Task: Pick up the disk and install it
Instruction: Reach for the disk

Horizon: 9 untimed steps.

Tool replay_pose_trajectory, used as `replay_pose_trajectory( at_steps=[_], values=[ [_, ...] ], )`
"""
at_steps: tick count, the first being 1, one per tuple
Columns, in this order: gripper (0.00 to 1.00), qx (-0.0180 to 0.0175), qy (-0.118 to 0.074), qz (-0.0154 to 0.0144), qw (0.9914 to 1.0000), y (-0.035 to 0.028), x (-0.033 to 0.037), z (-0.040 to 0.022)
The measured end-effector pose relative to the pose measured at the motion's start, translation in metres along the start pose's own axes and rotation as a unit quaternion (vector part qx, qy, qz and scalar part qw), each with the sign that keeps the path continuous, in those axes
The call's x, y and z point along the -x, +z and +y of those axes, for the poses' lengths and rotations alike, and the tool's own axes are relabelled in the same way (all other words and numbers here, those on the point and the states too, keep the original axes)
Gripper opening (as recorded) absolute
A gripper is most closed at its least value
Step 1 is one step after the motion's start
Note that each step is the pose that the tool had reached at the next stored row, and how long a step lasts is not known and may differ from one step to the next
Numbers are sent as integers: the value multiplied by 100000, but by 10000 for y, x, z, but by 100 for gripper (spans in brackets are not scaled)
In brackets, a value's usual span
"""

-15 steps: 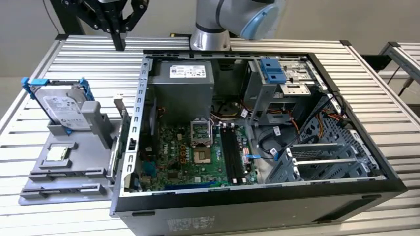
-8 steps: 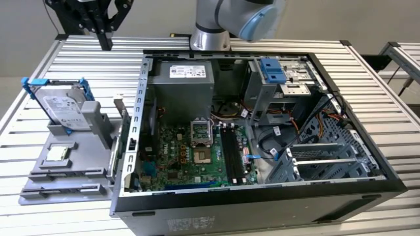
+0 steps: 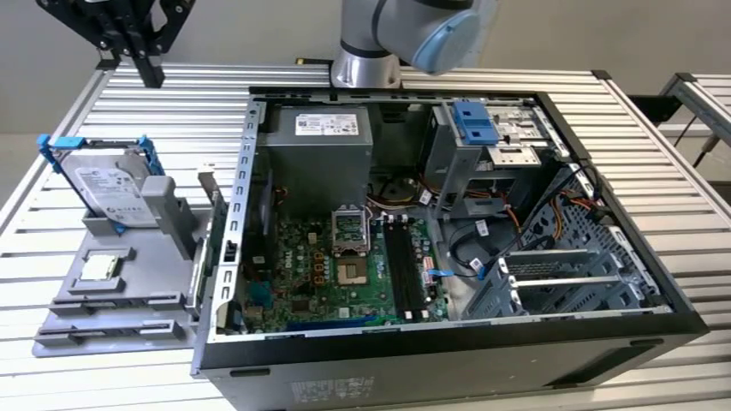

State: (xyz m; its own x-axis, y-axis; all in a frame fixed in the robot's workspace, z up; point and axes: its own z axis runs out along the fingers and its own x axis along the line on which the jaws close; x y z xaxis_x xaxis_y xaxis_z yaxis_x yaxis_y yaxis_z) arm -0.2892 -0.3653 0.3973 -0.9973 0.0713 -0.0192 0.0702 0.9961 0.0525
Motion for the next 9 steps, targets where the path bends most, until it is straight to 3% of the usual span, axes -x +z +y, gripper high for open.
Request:
replay_pose_trajectory(
  at_steps=[9],
  values=[
    [0, 193, 2, 16, 100000, -9, -402, -29]
  ],
)
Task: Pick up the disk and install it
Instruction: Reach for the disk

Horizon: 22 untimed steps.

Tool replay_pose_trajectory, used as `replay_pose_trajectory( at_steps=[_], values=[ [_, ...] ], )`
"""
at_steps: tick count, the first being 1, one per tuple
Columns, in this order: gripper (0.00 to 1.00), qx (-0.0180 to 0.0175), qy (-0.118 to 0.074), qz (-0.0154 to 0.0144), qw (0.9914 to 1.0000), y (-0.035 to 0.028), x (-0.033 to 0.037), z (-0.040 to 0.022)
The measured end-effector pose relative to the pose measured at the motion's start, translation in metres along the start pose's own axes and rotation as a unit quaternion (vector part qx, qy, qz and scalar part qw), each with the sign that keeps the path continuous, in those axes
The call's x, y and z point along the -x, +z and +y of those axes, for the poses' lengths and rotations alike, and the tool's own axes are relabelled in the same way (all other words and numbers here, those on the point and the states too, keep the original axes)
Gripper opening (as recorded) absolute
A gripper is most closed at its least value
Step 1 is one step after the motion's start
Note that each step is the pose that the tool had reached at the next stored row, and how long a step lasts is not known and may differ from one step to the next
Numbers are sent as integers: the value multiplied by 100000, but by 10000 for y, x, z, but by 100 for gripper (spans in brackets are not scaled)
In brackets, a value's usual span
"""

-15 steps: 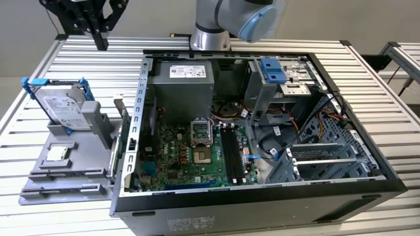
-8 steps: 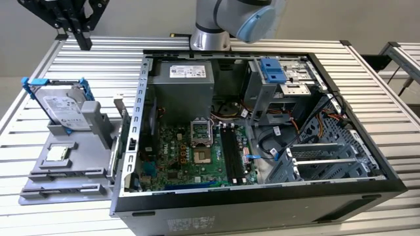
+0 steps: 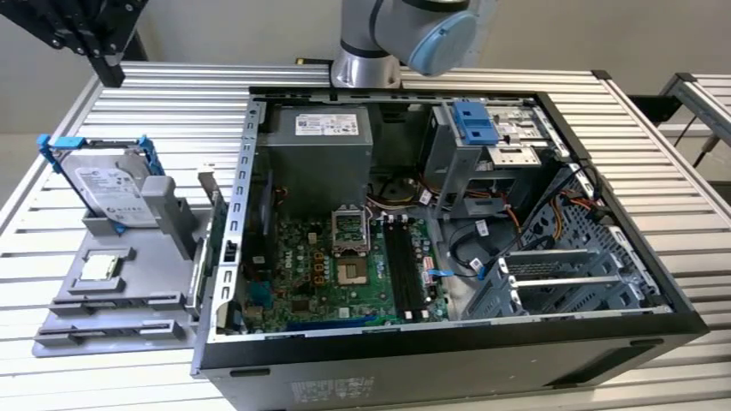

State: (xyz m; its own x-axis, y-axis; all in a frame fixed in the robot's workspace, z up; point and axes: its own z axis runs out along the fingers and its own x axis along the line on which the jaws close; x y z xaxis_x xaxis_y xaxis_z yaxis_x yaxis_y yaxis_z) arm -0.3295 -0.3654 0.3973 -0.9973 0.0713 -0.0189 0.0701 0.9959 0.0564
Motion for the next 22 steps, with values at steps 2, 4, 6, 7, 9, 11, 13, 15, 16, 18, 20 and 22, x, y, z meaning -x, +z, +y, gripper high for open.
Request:
replay_pose_trajectory(
  at_steps=[2, 4, 6, 7, 9, 11, 13, 15, 16, 18, 20, 22],
  values=[
    [0, 35, 0, 6, 100000, -2, -91, -9],
    [0, 67, 3, 5, 100000, -5, -183, -22],
    [0, 88, 8, 8, 100000, -8, -272, -39],
    [0, 100, 4, 7, 100000, -9, -318, -48],
    [0, 113, 2, 6, 100000, -12, -407, -68],
    [0, 115, 3, 9, 100000, -15, -478, -93],
    [0, 119, -6, 2, 100000, -17, -516, -134],
    [0, 121, -55, -22, 100000, -21, -543, -189],
    [0, 123, -82, -37, 100000, -23, -560, -217],
    [0, 126, -132, -61, 100000, -26, -592, -256],
    [0, 125, -254, -73, 100000, -27, -602, -270],
    [0, 137, -648, -95, 99998, -27, -602, -270]
  ],
)
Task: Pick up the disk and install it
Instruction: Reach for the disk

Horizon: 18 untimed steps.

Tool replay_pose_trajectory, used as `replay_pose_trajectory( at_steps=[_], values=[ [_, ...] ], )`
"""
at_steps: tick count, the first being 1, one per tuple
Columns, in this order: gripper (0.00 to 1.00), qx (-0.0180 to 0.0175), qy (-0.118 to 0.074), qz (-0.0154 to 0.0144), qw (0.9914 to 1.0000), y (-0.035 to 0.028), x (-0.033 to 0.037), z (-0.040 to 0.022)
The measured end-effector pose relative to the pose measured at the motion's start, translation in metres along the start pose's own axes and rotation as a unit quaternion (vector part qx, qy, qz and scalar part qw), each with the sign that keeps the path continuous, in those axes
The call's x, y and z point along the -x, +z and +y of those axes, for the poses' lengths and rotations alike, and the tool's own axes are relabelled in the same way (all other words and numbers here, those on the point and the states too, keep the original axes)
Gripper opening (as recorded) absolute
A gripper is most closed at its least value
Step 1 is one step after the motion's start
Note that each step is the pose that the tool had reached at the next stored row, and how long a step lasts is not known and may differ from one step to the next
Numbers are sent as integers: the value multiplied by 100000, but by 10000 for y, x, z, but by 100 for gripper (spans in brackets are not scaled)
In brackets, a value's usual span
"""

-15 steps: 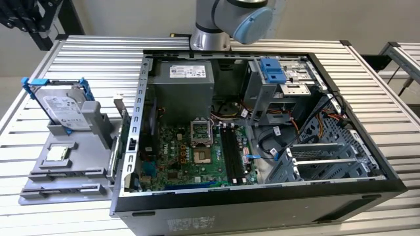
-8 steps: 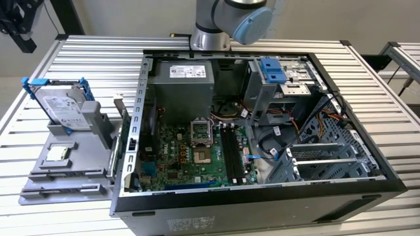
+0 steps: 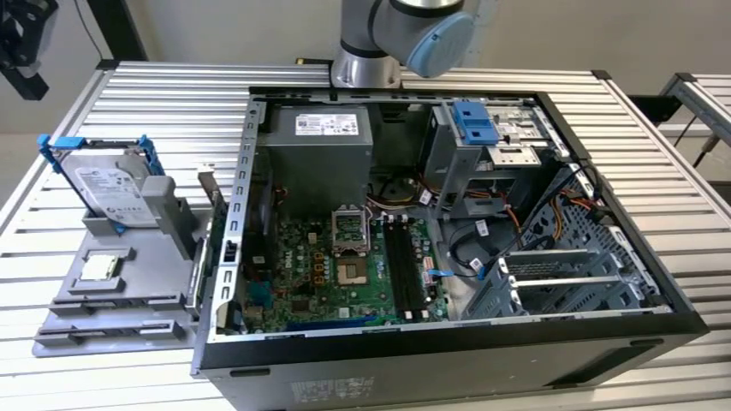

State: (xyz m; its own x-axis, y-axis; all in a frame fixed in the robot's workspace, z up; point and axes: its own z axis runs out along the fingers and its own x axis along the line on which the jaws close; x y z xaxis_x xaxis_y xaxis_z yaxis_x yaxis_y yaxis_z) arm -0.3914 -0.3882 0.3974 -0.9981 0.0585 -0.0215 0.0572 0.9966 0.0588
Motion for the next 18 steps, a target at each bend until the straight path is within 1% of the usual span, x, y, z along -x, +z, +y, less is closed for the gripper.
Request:
replay_pose_trajectory(
  at_steps=[7, 14, 18],
  values=[
    [0, 44, -1632, 43, 99987, 1, -6, 5],
    [0, 40, -1847, 57, 99983, 5, -23, 75],
    [0, 38, -1845, 70, 99983, 5, -25, 77]
  ],
)
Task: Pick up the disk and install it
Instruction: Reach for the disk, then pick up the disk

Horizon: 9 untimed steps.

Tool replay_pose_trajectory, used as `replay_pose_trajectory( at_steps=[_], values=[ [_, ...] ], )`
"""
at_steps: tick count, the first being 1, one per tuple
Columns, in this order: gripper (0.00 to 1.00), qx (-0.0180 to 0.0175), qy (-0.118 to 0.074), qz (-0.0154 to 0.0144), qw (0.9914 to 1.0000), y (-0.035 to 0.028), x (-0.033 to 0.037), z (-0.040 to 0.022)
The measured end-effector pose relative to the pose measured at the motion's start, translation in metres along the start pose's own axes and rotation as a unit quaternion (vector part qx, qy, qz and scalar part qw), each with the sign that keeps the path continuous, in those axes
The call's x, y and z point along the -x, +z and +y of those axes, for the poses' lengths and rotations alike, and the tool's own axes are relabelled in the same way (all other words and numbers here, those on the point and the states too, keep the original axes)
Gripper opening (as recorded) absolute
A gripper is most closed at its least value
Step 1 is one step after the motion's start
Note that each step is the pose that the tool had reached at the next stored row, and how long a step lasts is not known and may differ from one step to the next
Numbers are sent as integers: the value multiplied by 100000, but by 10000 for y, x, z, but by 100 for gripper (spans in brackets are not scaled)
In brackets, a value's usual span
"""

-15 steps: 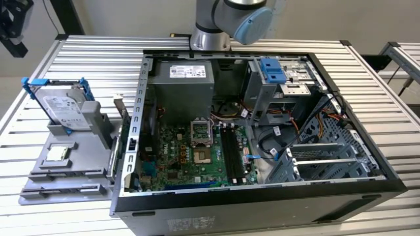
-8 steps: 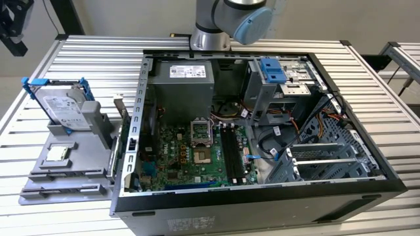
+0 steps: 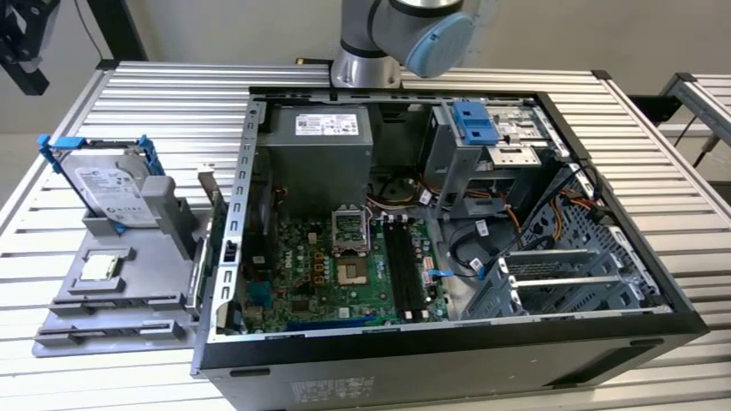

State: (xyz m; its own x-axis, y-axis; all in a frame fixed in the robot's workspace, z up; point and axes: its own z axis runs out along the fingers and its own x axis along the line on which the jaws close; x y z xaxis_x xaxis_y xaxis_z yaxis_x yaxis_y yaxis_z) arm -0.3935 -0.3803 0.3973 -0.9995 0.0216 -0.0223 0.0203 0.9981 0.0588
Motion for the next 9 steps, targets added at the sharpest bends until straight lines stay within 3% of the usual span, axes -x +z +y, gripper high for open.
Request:
replay_pose_trajectory(
  at_steps=[9],
  values=[
    [0, -1, 1, 11, 100000, 0, 0, 0]
  ],
)
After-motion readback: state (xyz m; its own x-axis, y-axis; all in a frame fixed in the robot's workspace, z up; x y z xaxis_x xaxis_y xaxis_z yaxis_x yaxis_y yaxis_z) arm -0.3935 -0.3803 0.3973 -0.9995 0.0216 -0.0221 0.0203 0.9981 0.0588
